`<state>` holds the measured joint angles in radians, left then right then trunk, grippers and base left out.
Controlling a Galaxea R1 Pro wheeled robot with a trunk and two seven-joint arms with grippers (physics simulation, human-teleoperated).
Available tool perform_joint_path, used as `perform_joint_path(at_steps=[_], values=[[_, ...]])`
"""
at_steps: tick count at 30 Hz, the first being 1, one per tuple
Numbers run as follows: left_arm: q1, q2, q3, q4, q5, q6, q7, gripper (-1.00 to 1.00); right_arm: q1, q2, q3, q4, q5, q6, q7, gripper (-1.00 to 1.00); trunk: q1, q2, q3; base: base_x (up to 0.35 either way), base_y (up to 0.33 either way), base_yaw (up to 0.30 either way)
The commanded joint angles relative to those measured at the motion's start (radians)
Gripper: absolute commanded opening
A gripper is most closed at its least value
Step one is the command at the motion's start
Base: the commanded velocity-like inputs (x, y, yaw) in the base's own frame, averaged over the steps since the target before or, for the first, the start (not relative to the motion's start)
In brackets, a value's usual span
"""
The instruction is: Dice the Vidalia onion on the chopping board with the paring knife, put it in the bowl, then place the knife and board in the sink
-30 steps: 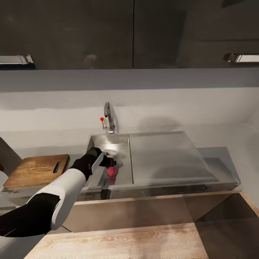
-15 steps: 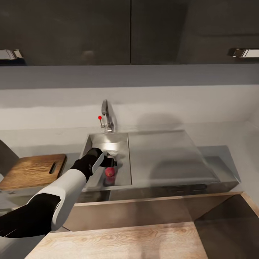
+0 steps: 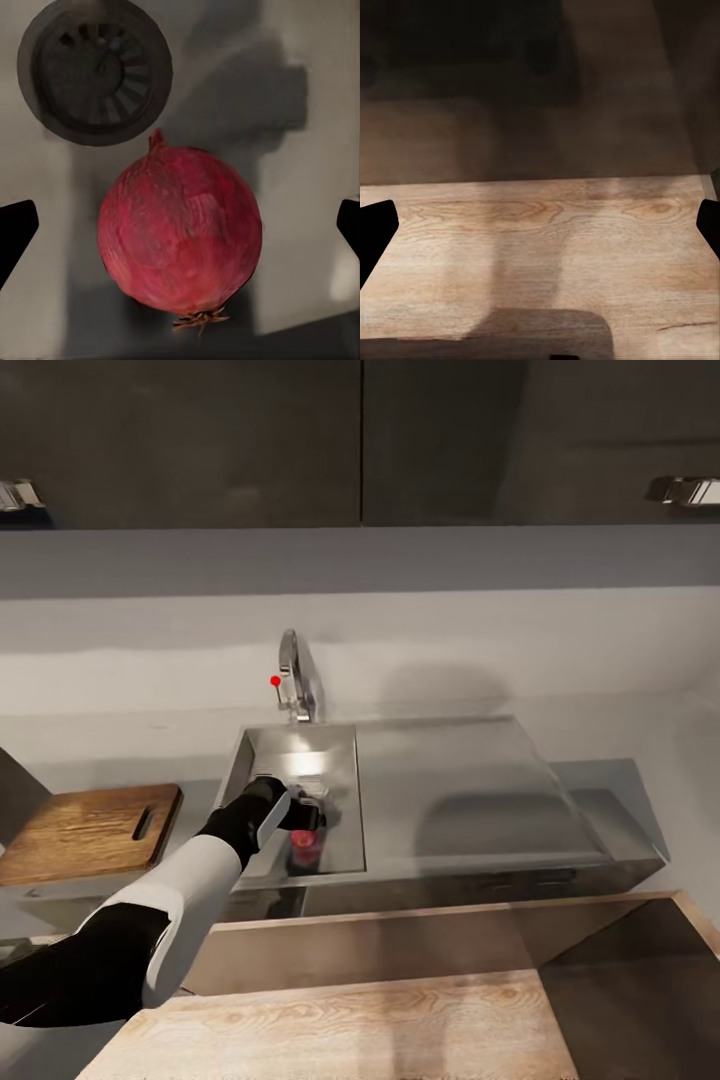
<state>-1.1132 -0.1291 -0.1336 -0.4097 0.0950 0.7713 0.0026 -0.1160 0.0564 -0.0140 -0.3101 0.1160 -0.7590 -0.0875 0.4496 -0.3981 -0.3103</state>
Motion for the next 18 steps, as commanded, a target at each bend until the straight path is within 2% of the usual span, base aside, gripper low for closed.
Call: perform_joint_path(at_steps=[1, 18], values=[[0.004, 0.001, -0.007, -0.001, 0.009, 0.004, 0.002, 1.0, -0.001, 0.0, -0.001, 0.0, 0.011, -0.002, -0.009, 1.0, 0.0, -0.002, -0.003, 0.0, 0.0, 0.0], [0.013, 0.001, -0.007, -0.001, 0.009, 0.003, 0.003, 1.0, -0.001, 0.0, -0.001, 0.0, 0.011, -0.002, -0.009, 1.0, 0.0, -0.002, -0.03, 0.0, 0.0, 0.0]])
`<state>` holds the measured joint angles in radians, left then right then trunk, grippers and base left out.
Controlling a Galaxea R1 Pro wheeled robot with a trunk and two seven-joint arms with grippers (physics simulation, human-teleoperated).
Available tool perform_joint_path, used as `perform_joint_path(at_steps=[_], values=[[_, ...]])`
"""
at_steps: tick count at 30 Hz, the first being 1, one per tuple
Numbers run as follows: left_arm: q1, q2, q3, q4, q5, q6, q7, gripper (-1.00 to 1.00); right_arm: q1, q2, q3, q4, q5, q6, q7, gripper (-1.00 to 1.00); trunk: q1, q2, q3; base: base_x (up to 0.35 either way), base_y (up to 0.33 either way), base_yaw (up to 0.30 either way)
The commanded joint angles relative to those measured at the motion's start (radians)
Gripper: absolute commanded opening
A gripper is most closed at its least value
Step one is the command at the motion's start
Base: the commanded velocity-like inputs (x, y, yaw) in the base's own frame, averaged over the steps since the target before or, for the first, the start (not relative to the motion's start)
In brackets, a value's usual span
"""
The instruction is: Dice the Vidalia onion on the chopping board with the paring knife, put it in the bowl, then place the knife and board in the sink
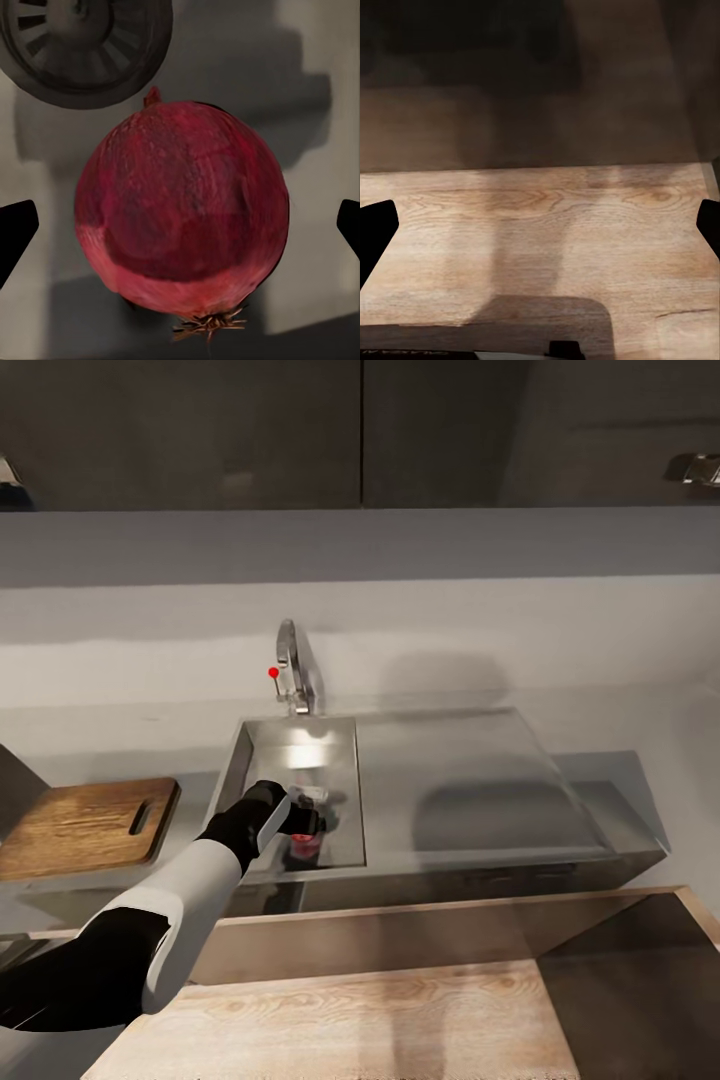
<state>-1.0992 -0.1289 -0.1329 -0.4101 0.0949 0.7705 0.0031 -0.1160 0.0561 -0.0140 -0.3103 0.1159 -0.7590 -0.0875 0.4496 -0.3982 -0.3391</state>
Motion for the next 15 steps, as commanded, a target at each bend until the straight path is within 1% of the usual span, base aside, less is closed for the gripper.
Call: perform_joint_path(at_steps=[1, 6, 15], values=[[-0.001, 0.001, -0.007, -0.001, 0.009, 0.004, 0.003, 1.0, -0.001, 0.0, -0.001, 0.0, 0.01, -0.002, -0.009, 1.0, 0.0, -0.002, -0.003, 0.0, 0.0, 0.0], [-0.001, 0.002, -0.007, -0.001, 0.009, 0.004, 0.003, 1.0, -0.001, 0.0, -0.001, 0.0, 0.011, -0.002, -0.009, 1.0, 0.0, -0.002, -0.01, 0.0, 0.0, 0.0], [-0.001, 0.003, -0.007, -0.001, 0.006, 0.004, 0.003, 1.0, -0.001, -0.002, -0.001, 0.002, 0.013, -0.003, -0.007, 1.0, 0.0, -0.002, -0.011, 0.0, 0.0, 0.0]])
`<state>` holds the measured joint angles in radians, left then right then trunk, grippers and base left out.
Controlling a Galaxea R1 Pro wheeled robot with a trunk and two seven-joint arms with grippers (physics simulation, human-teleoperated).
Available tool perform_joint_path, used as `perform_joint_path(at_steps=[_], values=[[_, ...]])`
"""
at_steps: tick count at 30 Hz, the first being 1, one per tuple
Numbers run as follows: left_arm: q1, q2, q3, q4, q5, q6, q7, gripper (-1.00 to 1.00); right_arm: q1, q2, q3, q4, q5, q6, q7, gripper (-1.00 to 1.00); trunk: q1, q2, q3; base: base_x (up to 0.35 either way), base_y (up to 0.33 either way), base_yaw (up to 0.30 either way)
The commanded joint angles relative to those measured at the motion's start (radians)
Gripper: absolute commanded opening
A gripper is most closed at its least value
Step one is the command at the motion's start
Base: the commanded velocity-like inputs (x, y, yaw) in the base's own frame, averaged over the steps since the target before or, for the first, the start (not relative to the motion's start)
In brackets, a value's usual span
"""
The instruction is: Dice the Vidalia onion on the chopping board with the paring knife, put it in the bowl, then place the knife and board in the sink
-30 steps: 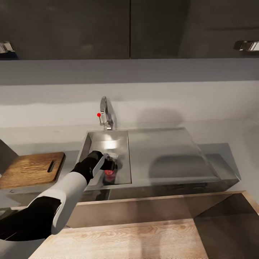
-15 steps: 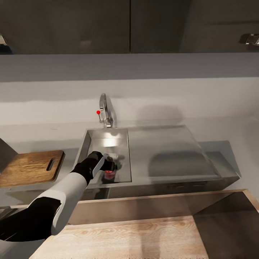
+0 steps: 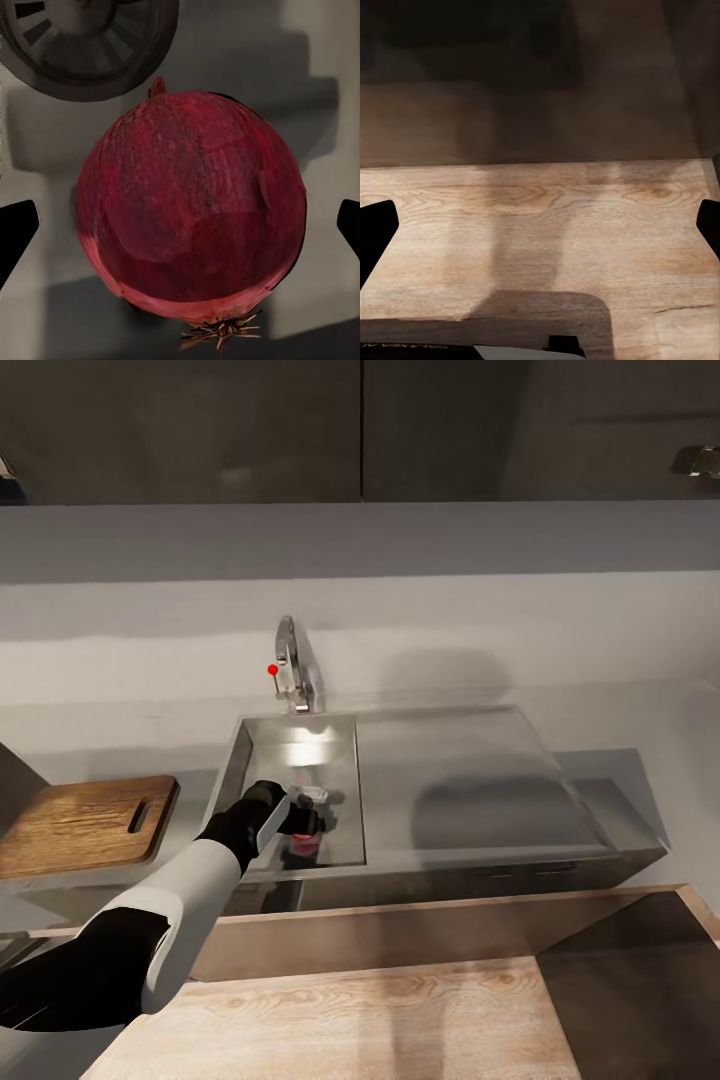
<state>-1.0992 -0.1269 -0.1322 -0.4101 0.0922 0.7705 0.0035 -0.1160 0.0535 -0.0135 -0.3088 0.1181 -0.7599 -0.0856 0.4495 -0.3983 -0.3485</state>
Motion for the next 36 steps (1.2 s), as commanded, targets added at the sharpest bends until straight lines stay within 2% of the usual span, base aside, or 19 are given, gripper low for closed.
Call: perform_joint_path(at_steps=[1, 6, 7, 17, 36], values=[[-0.001, 0.001, -0.007, -0.001, 0.009, 0.004, 0.003, 1.0, -0.001, 0.0, -0.001, 0.0, 0.011, -0.002, -0.009, 1.0, 0.001, -0.002, -0.002, 0.0, 0.0, 0.0], [-0.001, 0.001, -0.008, -0.001, 0.009, 0.004, 0.002, 1.0, -0.001, 0.001, -0.002, 0.0, 0.011, -0.001, -0.01, 1.0, 0.001, -0.002, -0.002, 0.0, 0.0, 0.0], [-0.001, 0.001, -0.008, -0.001, 0.009, 0.004, 0.002, -1.0, -0.001, 0.001, -0.002, 0.0, 0.011, -0.001, -0.011, 1.0, 0.001, -0.002, -0.002, 0.0, 0.0, 0.0], [0.0, 0.0, -0.008, -0.003, 0.009, 0.004, 0.001, -1.0, -0.001, 0.002, -0.002, 0.0, 0.01, -0.002, -0.011, 1.0, 0.001, -0.002, 0.001, 0.006, 0.0, 0.0], [0.0, 0.0, -0.007, -0.006, 0.009, 0.005, 0.001, -1.0, -0.001, 0.002, -0.002, 0.0, 0.009, -0.002, -0.011, 1.0, 0.001, -0.002, 0.031, 0.0, 0.0, 0.0]])
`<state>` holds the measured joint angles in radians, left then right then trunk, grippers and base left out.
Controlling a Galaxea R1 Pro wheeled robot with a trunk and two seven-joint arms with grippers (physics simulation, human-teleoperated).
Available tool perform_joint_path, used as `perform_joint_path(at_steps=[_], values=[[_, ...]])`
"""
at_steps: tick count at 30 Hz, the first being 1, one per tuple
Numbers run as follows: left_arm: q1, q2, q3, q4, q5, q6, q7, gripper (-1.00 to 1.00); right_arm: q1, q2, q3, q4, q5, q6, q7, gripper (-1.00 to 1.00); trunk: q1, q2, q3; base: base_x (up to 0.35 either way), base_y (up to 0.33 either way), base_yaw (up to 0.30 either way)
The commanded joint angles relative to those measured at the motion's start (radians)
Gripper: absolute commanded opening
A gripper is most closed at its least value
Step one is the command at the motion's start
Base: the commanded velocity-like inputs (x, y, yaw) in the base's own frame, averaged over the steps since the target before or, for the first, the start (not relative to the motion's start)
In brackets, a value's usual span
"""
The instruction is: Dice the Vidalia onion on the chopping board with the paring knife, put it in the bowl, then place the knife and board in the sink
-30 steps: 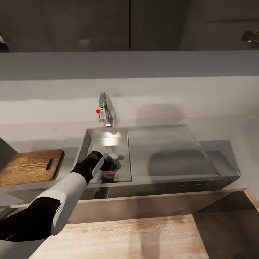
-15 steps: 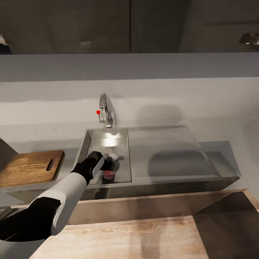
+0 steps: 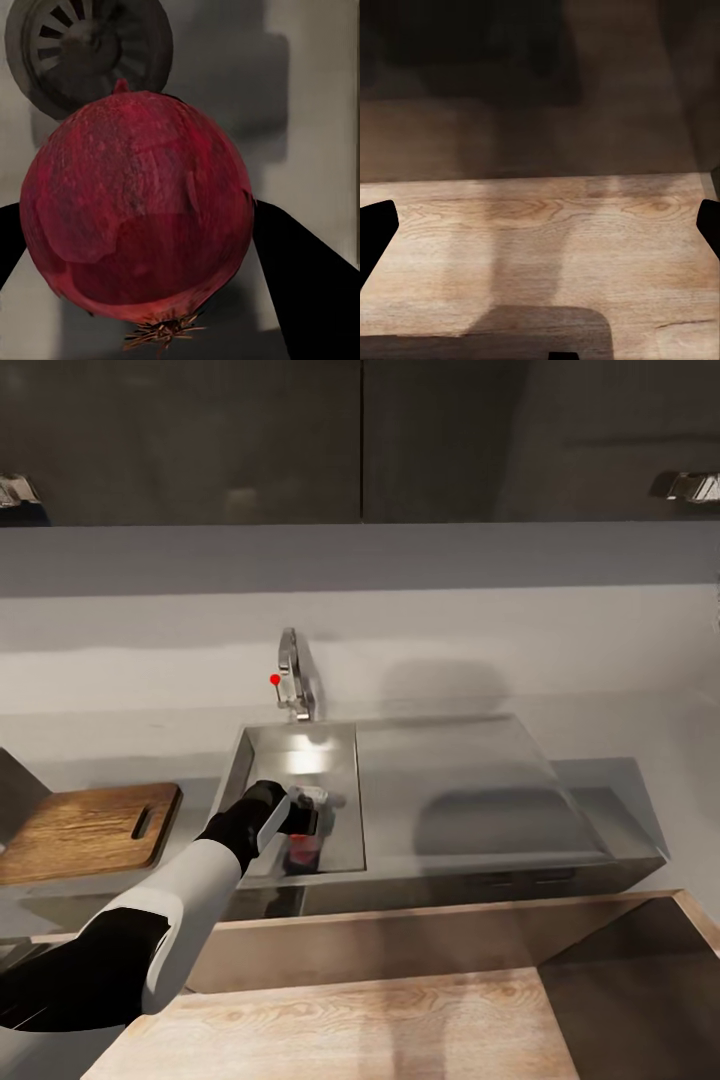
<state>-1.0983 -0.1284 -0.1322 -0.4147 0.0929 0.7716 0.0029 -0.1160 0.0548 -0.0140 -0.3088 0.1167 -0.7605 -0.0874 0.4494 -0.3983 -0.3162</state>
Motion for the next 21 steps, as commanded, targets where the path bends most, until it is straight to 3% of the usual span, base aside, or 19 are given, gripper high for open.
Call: perform_joint_path(at_steps=[1, 6, 13, 17, 18, 21], values=[[-0.001, 0.001, -0.007, -0.002, 0.008, 0.004, 0.002, -1.0, -0.001, 0.0, -0.001, 0.0, 0.011, -0.002, -0.009, 1.0, 0.001, -0.002, 0.0, 0.0, 0.0, 0.0], [-0.001, 0.002, -0.006, -0.033, 0.008, 0.005, 0.003, -1.0, -0.001, 0.0, -0.001, 0.0, 0.011, -0.002, -0.008, 1.0, 0.001, -0.002, 0.008, 0.0, 0.0, 0.0], [0.0, 0.007, -0.006, -0.213, 0.011, 0.019, 0.003, -1.0, -0.001, 0.0, -0.001, 0.0, 0.011, -0.002, -0.009, 1.0, 0.001, -0.002, 0.019, 0.0, 0.0, 0.0], [0.056, 0.011, -0.006, -0.42, 0.011, 0.146, 0.002, -1.0, -0.001, 0.0, -0.001, 0.001, 0.011, -0.002, -0.008, 1.0, 0.001, -0.002, 0.026, 0.0, 0.0, 0.0], [0.092, 0.013, -0.006, -0.506, 0.011, 0.185, 0.002, -1.0, -0.001, 0.0, -0.001, 0.001, 0.011, -0.002, -0.008, 1.0, 0.001, -0.002, 0.027, 0.0, 0.0, 0.0], [0.198, 0.022, -0.007, -0.713, 0.011, 0.221, 0.002, -1.0, -0.001, 0.0, -0.001, 0.001, 0.011, -0.002, -0.008, 1.0, 0.001, -0.002, 0.032, 0.0, 0.0, 0.0]])
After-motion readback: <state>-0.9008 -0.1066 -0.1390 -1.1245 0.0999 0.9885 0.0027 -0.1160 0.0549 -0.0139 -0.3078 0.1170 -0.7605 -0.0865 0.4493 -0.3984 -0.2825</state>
